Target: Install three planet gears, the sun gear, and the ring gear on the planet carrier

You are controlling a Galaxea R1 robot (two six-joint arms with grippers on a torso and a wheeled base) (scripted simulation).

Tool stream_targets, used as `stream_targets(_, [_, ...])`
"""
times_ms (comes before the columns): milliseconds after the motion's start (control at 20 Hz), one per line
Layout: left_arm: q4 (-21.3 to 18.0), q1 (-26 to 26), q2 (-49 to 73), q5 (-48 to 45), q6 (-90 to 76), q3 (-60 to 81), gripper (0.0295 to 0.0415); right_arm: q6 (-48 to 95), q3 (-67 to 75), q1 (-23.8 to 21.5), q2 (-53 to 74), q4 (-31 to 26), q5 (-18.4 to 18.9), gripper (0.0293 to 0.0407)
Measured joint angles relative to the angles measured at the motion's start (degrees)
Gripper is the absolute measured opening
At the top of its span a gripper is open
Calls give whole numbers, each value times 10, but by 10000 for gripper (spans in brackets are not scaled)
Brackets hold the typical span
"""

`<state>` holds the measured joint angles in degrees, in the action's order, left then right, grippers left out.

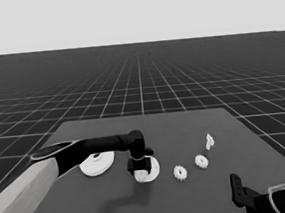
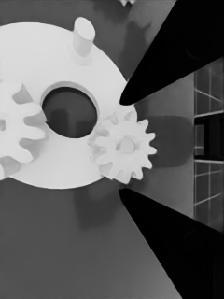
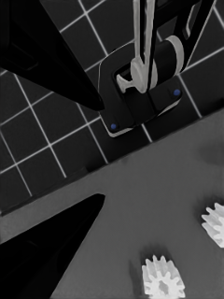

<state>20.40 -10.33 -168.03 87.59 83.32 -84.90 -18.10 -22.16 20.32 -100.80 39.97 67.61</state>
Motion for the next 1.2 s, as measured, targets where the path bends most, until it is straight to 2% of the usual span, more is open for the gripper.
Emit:
stream_targets(200, [0, 0, 0, 0, 0, 0, 385, 0, 0, 0, 0, 0, 0, 385])
stream_targets(300, [-60, 60, 10, 17, 31, 44, 385, 0, 0, 0, 0, 0, 0, 385])
stream_targets(400, [-83, 85, 11, 19, 37, 53, 385, 0, 0, 0, 0, 0, 0, 385])
stream_targets(700, [-95, 97, 11, 19, 40, 56, 385, 0, 0, 0, 0, 0, 0, 385])
stream_targets(750, [-67, 158, 164, -185, -238, 264, 408, 0, 0, 0, 0, 0, 0, 385])
stream_targets(800, [-50, 218, 374, -310, -523, 405, 410, 0, 0, 0, 0, 0, 0, 385])
stream_targets(850, [-40, 252, 503, -383, -734, 488, 402, 0, 0, 0, 0, 0, 0, 385])
stream_targets(900, [-35, 272, 576, -427, -857, 538, 394, 0, 0, 0, 0, 0, 0, 385])
stream_targets(1000, [-29, 290, 642, -467, -973, 585, 386, 0, 0, 0, 0, 0, 0, 385])
stream_targets(1200, [-27, 298, 671, -486, -1027, 607, 385, 0, 0, 0, 0, 0, 0, 385])
